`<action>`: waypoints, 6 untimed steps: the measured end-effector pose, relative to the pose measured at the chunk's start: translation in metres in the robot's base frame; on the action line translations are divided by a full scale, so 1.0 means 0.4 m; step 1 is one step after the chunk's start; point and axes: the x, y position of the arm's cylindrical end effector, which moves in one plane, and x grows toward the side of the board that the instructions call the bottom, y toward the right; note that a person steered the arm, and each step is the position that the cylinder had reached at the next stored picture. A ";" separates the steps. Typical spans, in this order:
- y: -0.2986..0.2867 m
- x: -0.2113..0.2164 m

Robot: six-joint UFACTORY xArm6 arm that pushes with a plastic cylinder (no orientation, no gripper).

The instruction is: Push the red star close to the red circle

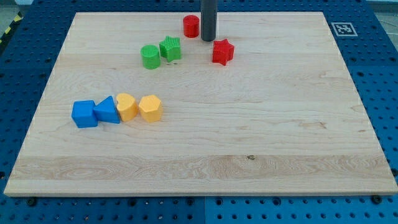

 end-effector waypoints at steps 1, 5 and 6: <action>0.004 0.000; 0.177 0.092; 0.177 0.099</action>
